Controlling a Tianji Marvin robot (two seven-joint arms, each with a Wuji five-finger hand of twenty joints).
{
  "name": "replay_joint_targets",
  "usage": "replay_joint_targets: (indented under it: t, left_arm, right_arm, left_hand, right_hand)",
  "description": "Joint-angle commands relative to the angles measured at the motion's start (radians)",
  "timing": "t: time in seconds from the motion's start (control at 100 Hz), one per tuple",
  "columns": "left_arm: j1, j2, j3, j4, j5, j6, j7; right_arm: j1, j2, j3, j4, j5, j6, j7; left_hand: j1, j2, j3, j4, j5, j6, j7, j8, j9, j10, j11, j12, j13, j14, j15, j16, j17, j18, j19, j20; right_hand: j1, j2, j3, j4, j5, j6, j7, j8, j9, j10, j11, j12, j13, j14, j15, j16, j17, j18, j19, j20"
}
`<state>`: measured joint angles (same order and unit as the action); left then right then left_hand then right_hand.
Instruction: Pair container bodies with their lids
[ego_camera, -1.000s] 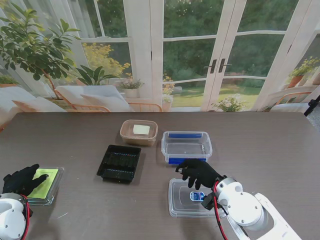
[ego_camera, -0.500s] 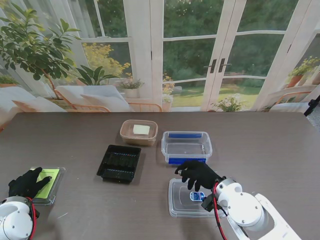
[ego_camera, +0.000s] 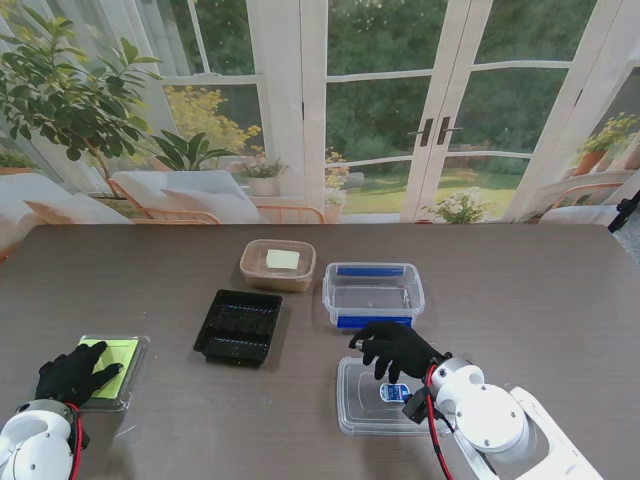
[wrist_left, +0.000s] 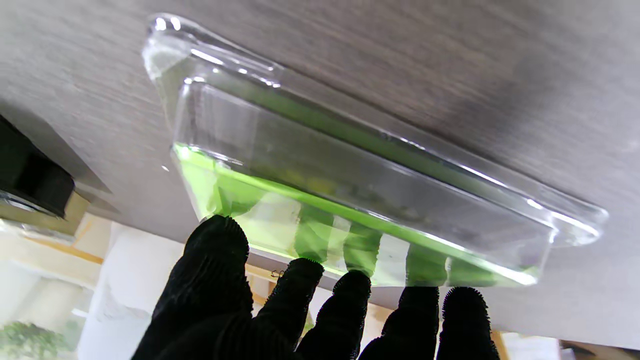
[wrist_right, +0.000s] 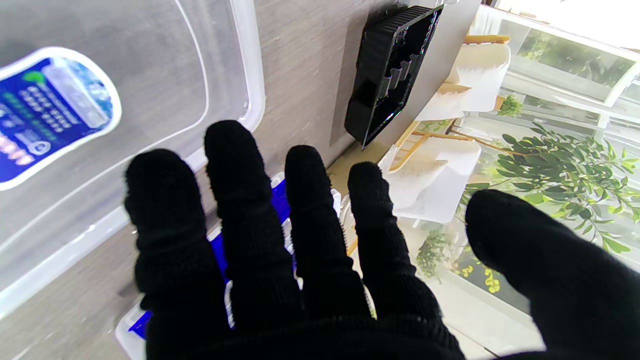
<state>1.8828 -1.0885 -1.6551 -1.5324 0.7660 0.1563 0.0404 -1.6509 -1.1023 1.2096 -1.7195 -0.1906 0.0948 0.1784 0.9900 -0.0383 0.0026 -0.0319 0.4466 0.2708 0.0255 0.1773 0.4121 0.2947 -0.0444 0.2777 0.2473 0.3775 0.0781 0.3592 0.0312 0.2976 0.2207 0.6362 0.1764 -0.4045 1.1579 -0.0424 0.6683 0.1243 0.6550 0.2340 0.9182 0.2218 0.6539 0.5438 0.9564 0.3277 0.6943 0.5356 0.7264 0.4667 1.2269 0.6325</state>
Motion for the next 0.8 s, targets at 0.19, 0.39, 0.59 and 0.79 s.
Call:
replay_joint_targets:
  t: [0.19,0.39,0.59,0.79]
  left_arm:
    - [0.047,0.008,0.031,-0.039,0.055,-0.019,-0.094]
    - [0.072,0.015,0.053,-0.084,0.068,-0.024,-0.135]
    - [0.094,0.021,0.078,-0.134,0.076,-0.027,-0.182]
    - [0.1,0.031,0.104,-0.173,0.094,-0.023,-0.244]
  right_arm:
    - [0.002,-0.002,-0.002,0.004,0.003,-0.005,0.013]
    - [0.004,-0.003,-0.001,0.006,0.006,-0.005,0.013]
    - [0.007,-0.004,-0.001,0.01,0.006,-0.009,0.009]
    - [0.009,-0.004,0.0,0.012,0.007,-0.011,0.01]
  left_hand:
    - [0.0,0.045,-0.01,0.035,0.024,0.003,0.027,0.011,0.101,0.001,0.12,0.049,0.026,0.004,0.015,0.017,0.005,0.01,-0.023,0.017]
    - [-0.002,0.047,-0.01,0.035,0.023,0.005,0.026,0.011,0.104,0.001,0.119,0.051,0.028,0.006,0.017,0.017,0.007,0.01,-0.024,0.017]
    - [-0.004,0.048,-0.01,0.034,0.025,0.006,0.027,0.011,0.108,0.004,0.12,0.052,0.033,0.008,0.019,0.019,0.014,0.01,-0.023,0.018]
    - [-0.011,0.052,-0.011,0.034,0.022,0.003,0.026,0.011,0.108,0.0,0.119,0.052,0.037,0.008,0.023,0.021,0.023,0.012,-0.016,0.023]
  right_hand:
    - [0.026,0.015,-0.077,-0.031,-0.003,0.004,-0.004,-0.01,0.003,0.017,-0.001,-0.009,0.011,0.015,0.006,-0.002,-0.323,0.009,-0.015,-0.01]
    - [0.026,0.015,-0.078,-0.031,-0.002,0.005,-0.003,-0.011,0.002,0.018,-0.001,-0.01,0.011,0.017,0.005,-0.002,-0.323,0.009,-0.016,-0.01]
    - [0.026,0.016,-0.078,-0.031,-0.003,0.006,-0.005,-0.011,0.002,0.017,-0.001,-0.01,0.011,0.015,0.006,-0.002,-0.324,0.009,-0.016,-0.01]
    - [0.026,0.015,-0.079,-0.031,-0.001,0.008,-0.005,-0.011,0.003,0.018,-0.001,-0.01,0.01,0.018,0.005,-0.002,-0.324,0.009,-0.016,-0.01]
